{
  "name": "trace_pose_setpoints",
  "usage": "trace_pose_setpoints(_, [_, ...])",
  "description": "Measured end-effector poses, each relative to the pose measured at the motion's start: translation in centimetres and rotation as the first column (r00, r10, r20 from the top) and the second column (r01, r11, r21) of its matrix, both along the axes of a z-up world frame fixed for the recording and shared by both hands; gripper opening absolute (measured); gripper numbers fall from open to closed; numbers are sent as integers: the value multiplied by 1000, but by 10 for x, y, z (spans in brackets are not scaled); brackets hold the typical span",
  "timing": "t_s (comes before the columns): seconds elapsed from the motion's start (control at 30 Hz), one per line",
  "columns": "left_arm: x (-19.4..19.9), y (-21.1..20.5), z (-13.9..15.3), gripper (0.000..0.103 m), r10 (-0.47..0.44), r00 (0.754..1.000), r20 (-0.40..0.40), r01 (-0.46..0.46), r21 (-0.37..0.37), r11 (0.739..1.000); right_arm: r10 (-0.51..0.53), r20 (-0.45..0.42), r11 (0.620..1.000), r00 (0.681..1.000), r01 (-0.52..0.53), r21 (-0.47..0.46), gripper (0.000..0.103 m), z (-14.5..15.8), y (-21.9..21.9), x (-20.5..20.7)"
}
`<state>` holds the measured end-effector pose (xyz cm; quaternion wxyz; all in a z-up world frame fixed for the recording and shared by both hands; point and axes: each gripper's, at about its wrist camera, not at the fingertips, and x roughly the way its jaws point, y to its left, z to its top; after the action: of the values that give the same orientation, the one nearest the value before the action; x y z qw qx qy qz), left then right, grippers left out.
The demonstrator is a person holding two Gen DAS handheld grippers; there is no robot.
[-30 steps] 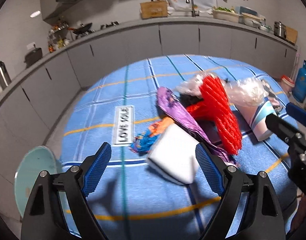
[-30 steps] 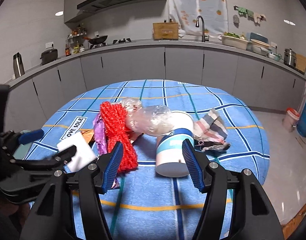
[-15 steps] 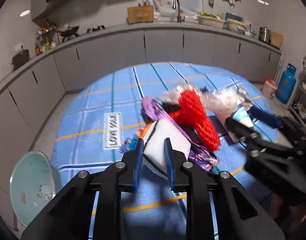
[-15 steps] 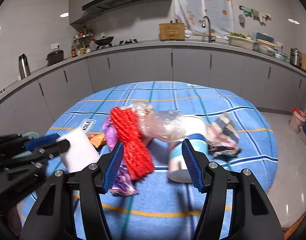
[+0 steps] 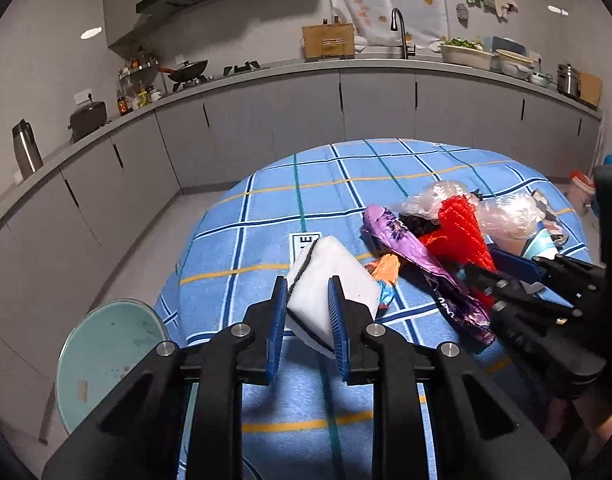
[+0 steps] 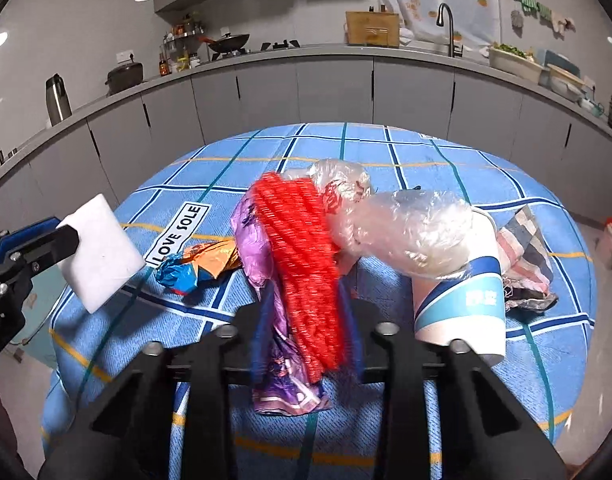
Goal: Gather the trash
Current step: 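Grasp the white sponge with the left tool while the right tool grasps the red mesh bag, then lift and carry the sponge and red mesh bag over the teal bucket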
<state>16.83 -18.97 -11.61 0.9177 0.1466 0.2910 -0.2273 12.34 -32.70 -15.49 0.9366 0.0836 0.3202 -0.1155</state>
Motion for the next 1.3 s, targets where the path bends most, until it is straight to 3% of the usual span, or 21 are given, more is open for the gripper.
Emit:
trace_pose_setpoints(0.1, [-1, 3, -2, 22, 7, 1000, -4, -7, -7, 1000, 14, 2, 1000, 1000, -14, -3, 13, 1, 3, -1])
trace_pose_setpoints(0.2, [-1, 5, 0, 22, 14, 1000, -5, -14, -13, 1000, 14, 18, 1000, 1000, -13, -8, 11, 4, 6, -5])
trace_pose_setpoints(0.6, [1, 26, 15, 22, 64, 998, 17, -63, -27, 998, 25, 140, 999, 990, -19, -47, 11, 48, 21, -25])
trace_pose_setpoints(1.3, [13, 76, 28, 22, 169, 985, 29, -167, -75, 983, 141, 157, 989, 978, -130, -77, 11, 65, 71, -5])
